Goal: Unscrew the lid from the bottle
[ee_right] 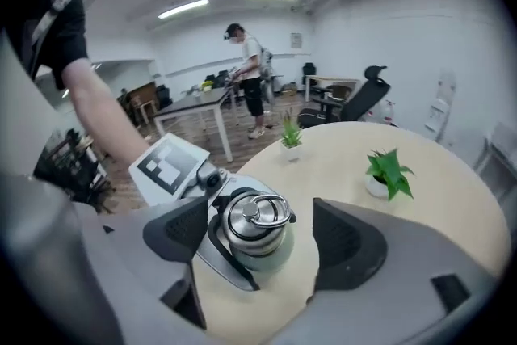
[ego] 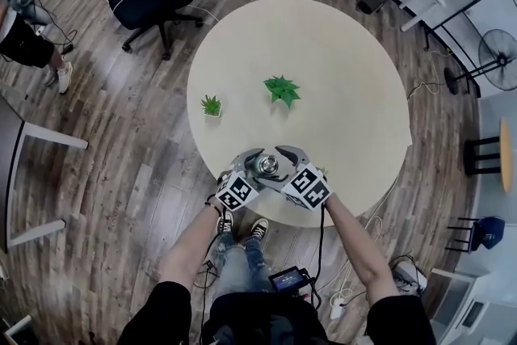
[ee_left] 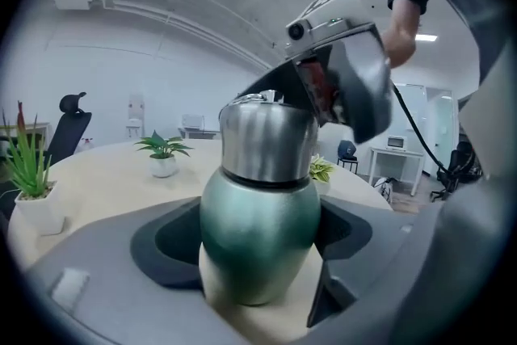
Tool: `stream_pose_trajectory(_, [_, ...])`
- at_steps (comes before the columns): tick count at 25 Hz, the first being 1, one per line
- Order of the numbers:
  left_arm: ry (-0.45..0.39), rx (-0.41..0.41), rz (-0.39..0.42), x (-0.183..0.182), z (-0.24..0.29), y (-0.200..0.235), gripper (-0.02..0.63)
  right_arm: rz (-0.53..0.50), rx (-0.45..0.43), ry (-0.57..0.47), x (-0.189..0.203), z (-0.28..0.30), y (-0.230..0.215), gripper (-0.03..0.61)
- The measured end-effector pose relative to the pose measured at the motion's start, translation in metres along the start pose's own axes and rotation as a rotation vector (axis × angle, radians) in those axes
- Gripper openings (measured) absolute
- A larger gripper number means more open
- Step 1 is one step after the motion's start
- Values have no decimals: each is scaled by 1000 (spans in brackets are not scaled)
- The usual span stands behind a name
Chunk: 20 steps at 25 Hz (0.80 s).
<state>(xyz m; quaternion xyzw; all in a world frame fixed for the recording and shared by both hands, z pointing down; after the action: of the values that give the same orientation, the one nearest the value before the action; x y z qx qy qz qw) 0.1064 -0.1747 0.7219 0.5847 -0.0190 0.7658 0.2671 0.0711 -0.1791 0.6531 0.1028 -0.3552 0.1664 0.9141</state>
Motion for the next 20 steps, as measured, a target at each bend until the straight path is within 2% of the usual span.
stream_pose_trajectory(1, [-11,-19,-9,0,0,0,390,99,68,-17,1,-3,-3,408])
stream_pose_trajectory(2, [-21,-40,-18,-1,0,1,390,198,140,-31,2,-7,-7,400])
stream_pose_trajectory(4, [-40,-85,-36,0,0,1,390,355,266,-35,6,-12,-9,340])
stream_pose_trajectory(5, [-49,-108,-45,1,0,2,390,407,309,-30,8,-11,-8,333])
stream_pose_trajectory(8, [-67,-170,-72,1,1,3,391,465,380,7,10,-3,-2,322])
stream_pose_trajectory(9, [-72,-180,-79,1,1,3,391,452,392,29,11,0,-1,307])
stream_pose_trajectory(10, [-74,-182,-83,1,1,3,391,427,392,46,11,2,-1,259])
stream_pose_trajectory(12, [-66,-154,-74,2,2,2,391,342,326,54,11,3,0,258])
stream_pose_trajectory(17, [3,8,10,3,2,-5,390,-49,-46,27,11,2,10,258])
stream_pose_trajectory(19, [18,49,30,3,3,-6,390,-141,-139,21,11,2,11,258])
stream_pose_trajectory(20, [20,54,32,3,3,-5,390,-151,-152,21,9,3,11,259])
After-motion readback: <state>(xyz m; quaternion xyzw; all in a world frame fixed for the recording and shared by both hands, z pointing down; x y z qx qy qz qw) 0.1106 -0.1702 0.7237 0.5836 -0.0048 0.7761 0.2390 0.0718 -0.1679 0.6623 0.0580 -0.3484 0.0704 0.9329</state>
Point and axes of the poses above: the fingertips, and each gripper's own axes: z forward along the fingers, y to its left, x out of its underside, the point moved 1 cm from there along -z, backward along the fingers, and after that the axes turned 13 degrees about -z, right-handed, at the moved point
